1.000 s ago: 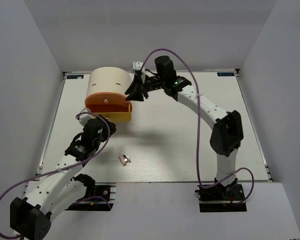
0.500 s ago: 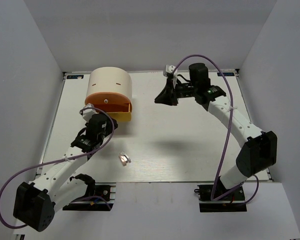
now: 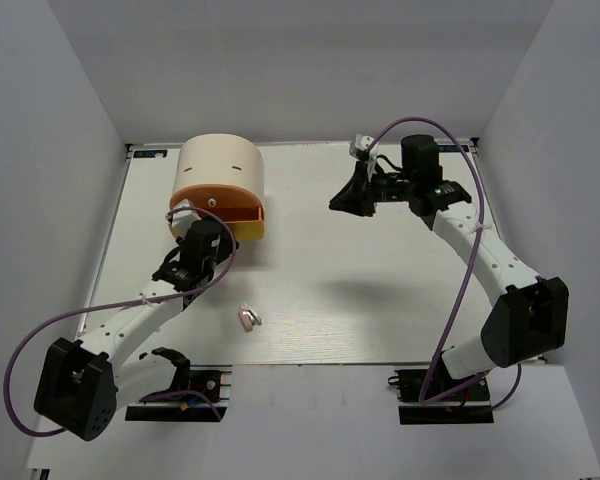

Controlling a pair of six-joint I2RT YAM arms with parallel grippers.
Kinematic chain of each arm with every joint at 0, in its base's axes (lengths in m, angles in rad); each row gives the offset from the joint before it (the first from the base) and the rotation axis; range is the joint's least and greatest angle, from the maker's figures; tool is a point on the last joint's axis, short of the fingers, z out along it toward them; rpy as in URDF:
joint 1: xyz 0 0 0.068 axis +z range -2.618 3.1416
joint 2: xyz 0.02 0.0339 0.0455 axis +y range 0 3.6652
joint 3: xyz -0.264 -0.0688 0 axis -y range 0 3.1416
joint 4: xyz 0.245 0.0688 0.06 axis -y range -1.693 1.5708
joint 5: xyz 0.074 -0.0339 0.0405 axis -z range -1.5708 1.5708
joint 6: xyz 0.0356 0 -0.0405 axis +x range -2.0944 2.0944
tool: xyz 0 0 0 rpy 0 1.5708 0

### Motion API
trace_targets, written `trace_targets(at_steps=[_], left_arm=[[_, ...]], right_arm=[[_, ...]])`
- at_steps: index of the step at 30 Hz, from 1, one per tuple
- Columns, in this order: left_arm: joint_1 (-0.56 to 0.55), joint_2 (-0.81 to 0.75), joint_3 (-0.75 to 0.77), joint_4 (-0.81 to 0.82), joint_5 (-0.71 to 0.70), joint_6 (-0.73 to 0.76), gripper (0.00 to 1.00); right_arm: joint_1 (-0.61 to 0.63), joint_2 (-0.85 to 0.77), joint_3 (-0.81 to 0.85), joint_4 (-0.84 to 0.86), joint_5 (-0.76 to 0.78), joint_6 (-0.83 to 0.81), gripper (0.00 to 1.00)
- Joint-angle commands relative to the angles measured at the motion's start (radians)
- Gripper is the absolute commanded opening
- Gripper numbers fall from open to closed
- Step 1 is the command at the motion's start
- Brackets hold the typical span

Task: Sort the stationery into containers
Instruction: Close the drawer in the storage box.

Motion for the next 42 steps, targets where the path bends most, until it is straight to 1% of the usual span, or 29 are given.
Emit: trace_targets(at_steps=[1,10,13,28,29,33,42], left_arm=[[0.004,0.001,0.046,0.045,-0.045,0.012,0.65],[0.014,0.01,0.046,0.045,-0.143,-0.017,0.63],[0.014,0.02,0.046,0.045,-0.154,-0.04,0.62],[0.014,0.087,0.064,0.096,-0.163,-0.109,0.62],[0.014,0.087,0.064,0.105,-0.163,-0.109,0.6],[0.014,0.096,0.064,0.114,-0.172,-0.135,0.59],[0.014,0.115,0.046,0.186,-0.181,-0.19,0.59]], right_arm=[[-0.015,-0.029,-0.017,0.007,-0.022,0.003,0.19],[-0.032,-0.032,-0.037,0.007,-0.033,0.0,0.19],[-0.036,-0.033,-0.043,0.004,-0.032,0.0,0.2],[-0.055,-0.043,-0.07,-0.007,-0.036,-0.023,0.2],[-0.058,-0.044,-0.072,-0.006,-0.036,-0.025,0.21],[-0.059,-0.043,-0.073,-0.01,-0.039,-0.034,0.21],[-0.059,-0.043,-0.083,-0.027,-0.041,-0.049,0.21]])
